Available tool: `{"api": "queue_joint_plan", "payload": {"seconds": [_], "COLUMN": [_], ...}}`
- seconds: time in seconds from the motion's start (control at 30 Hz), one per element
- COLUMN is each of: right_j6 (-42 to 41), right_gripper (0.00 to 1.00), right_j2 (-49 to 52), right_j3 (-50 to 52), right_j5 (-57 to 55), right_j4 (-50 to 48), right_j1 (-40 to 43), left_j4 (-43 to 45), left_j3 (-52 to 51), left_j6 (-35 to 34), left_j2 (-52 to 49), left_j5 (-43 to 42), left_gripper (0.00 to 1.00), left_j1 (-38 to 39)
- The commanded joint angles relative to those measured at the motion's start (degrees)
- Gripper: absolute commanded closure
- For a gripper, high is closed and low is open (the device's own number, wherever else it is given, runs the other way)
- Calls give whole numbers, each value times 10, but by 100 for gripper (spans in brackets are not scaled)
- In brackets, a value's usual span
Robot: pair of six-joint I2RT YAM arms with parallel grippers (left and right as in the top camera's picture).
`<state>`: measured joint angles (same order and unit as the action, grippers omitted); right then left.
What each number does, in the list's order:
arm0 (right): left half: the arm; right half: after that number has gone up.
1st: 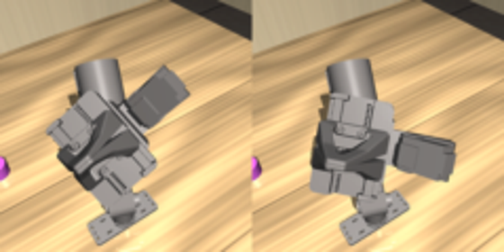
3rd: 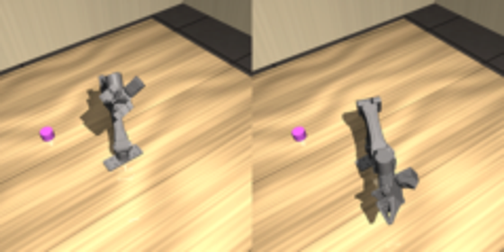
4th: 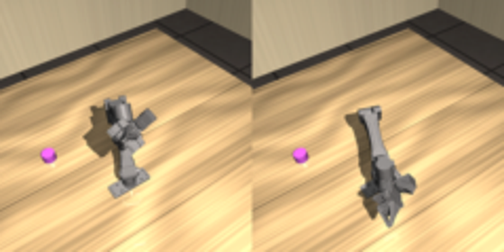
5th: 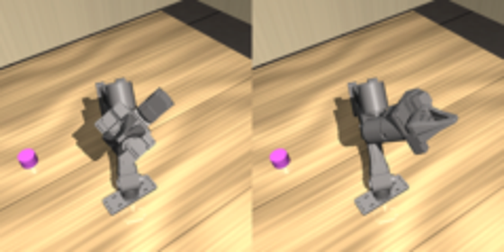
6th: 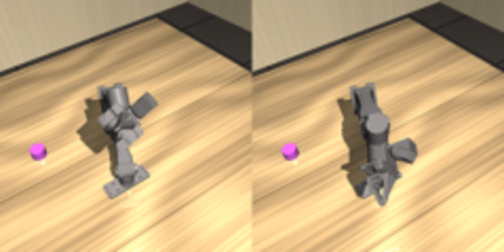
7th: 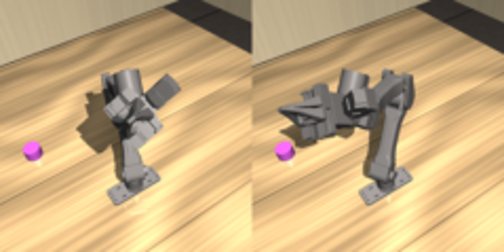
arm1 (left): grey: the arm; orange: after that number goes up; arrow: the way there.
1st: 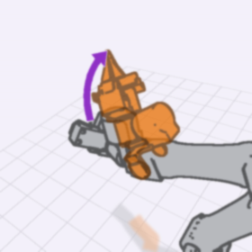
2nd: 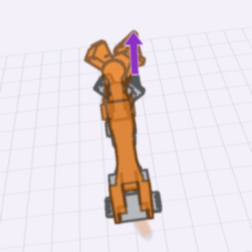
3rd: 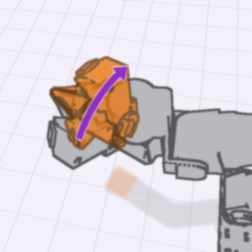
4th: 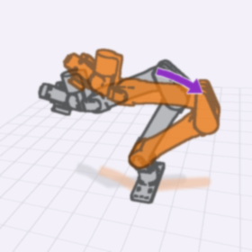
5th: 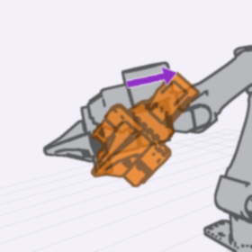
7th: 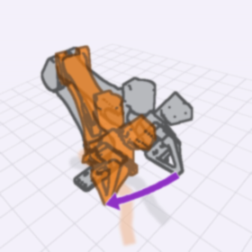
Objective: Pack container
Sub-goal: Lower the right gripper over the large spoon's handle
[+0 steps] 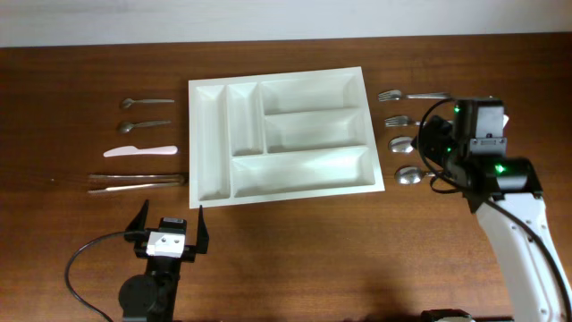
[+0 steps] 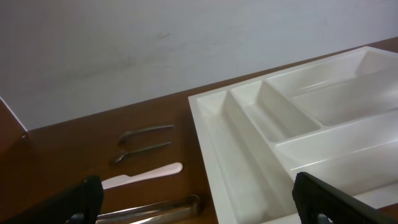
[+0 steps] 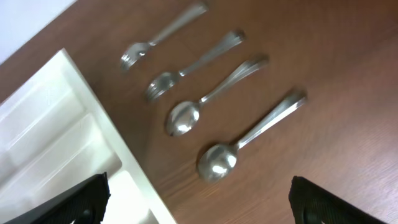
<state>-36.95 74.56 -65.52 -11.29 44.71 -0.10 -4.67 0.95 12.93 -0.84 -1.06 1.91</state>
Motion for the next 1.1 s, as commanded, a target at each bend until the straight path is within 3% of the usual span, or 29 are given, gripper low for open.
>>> {"api": "queue_joint_plan", "payload": {"seconds": [0.0,0.37,0.57,0.8,1.07], "right_j6": [-177,-237,-272,-380,-401], "right_gripper": [7,6,7,10,9], "right_j2": [53,146,150,186,243], "right_j3": [-10,-10,-10,-10,-10], "right_j5": [-16,20,47,96,94], "right_j4": [28,84,78,71,31], "right_j1": [9,64,66,66,66], "left_j4": [1,1,1,1,1], "left_j3": [-5,-5,-5,-5,-5], "left_j6": [9,9,9,9,9], "left_j2": [5,5,5,5,5], "left_j5": [4,4,4,4,4], "left_gripper": [1,1,1,1,1], "left_j1": [2,2,2,2,2]}}
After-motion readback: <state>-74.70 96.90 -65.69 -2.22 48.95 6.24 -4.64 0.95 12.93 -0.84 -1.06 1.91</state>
